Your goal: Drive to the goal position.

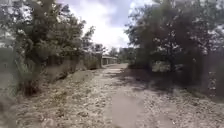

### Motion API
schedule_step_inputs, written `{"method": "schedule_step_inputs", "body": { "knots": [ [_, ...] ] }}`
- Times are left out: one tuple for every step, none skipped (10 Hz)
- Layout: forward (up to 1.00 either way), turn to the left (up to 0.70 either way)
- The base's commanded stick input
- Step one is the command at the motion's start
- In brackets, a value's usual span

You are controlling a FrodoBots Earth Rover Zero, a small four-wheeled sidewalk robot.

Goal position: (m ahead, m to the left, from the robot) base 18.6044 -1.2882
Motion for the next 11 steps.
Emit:
{"method": "schedule_step_inputs", "body": {
  "knots": [
    [0.85,0.00],
    [0.85,0.00],
    [0.85,0.00],
    [0.85,0.00],
    [0.85,0.00],
    [0.85,0.00],
    [0.85,0.00],
    [0.85,0.00],
    [0.85,0.00],
    [0.85,0.00],
    [0.85,0.00]
  ]
}}
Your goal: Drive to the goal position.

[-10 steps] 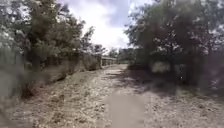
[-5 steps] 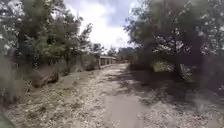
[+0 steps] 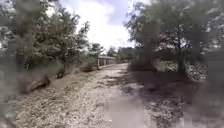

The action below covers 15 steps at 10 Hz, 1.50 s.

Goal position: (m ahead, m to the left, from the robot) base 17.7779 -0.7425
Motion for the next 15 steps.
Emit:
{"method": "schedule_step_inputs", "body": {
  "knots": [
    [0.85,0.00],
    [0.85,0.00],
    [0.85,0.00],
    [0.85,0.00],
    [0.85,0.00],
    [0.85,0.00],
    [0.85,0.00],
    [0.85,0.00],
    [0.85,0.00],
    [0.85,0.00],
    [0.85,0.00],
    [0.85,0.00],
    [0.85,0.00],
    [0.85,0.00],
    [0.85,0.00]
  ]
}}
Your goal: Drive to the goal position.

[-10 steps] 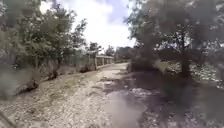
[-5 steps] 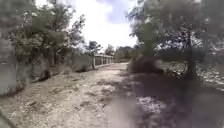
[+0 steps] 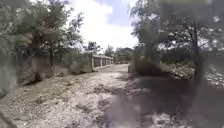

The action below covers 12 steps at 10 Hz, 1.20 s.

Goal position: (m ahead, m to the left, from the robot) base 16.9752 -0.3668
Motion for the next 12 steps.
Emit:
{"method": "schedule_step_inputs", "body": {
  "knots": [
    [0.85,0.00],
    [0.85,0.00],
    [0.85,0.00],
    [0.85,0.00],
    [0.85,0.00],
    [0.85,0.00],
    [0.85,0.00],
    [0.85,0.00],
    [0.85,0.00],
    [0.85,0.00],
    [0.85,0.00],
    [0.85,0.00]
  ]
}}
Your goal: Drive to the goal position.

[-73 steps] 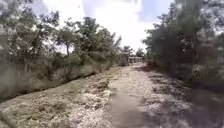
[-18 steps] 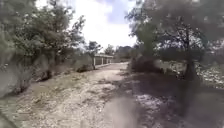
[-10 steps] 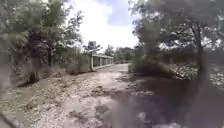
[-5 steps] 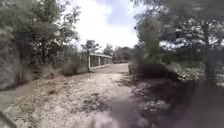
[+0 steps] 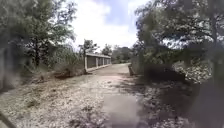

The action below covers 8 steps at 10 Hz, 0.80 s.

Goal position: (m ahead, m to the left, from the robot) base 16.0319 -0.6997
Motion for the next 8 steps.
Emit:
{"method": "schedule_step_inputs", "body": {
  "knots": [
    [0.85,0.00],
    [0.85,0.00],
    [0.85,0.00],
    [0.85,0.00],
    [0.85,0.00],
    [0.85,0.00],
    [0.85,0.00],
    [0.85,0.00]
  ]
}}
